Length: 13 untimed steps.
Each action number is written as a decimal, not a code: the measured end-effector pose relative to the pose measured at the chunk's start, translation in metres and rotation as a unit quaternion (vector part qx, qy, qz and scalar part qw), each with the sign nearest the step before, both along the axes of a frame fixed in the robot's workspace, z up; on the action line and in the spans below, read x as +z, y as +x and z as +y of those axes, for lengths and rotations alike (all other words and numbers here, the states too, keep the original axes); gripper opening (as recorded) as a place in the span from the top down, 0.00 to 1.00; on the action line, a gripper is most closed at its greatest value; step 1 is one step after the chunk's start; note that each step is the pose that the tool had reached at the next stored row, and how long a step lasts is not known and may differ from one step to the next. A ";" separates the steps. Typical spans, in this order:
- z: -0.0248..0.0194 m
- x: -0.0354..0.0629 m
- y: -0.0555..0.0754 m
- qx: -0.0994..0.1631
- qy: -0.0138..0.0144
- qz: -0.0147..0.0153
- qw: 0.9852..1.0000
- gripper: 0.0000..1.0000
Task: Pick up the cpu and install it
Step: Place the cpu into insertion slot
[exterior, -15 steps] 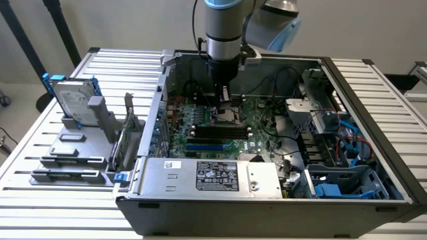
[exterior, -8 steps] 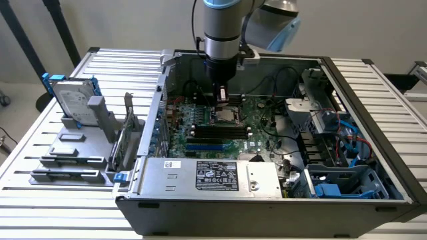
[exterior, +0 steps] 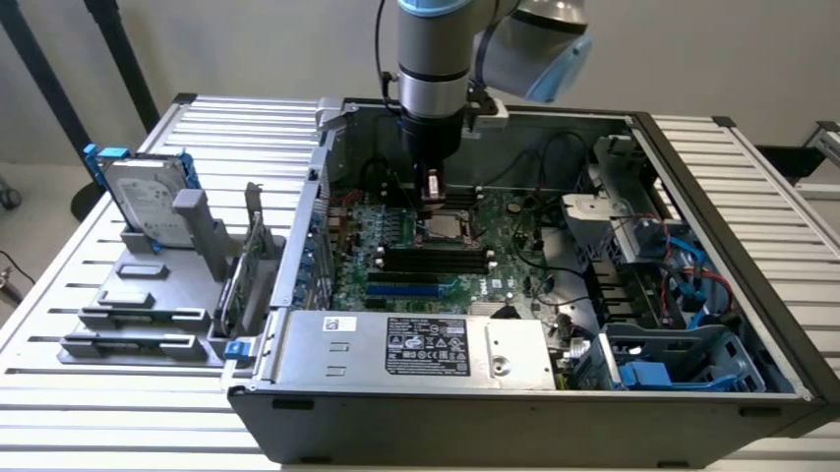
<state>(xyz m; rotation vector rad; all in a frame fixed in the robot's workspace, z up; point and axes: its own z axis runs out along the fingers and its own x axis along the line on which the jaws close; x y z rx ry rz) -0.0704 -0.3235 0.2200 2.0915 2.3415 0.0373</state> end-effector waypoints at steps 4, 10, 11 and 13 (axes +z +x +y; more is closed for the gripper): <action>-0.0019 0.0015 -0.001 -0.003 0.002 0.007 1.000 0.89; -0.0045 0.0037 -0.002 -0.008 0.003 0.017 1.000 0.89; -0.0048 0.0040 -0.003 -0.009 0.003 0.019 1.000 0.89; -0.0055 0.0048 -0.003 -0.011 0.003 0.022 1.000 0.89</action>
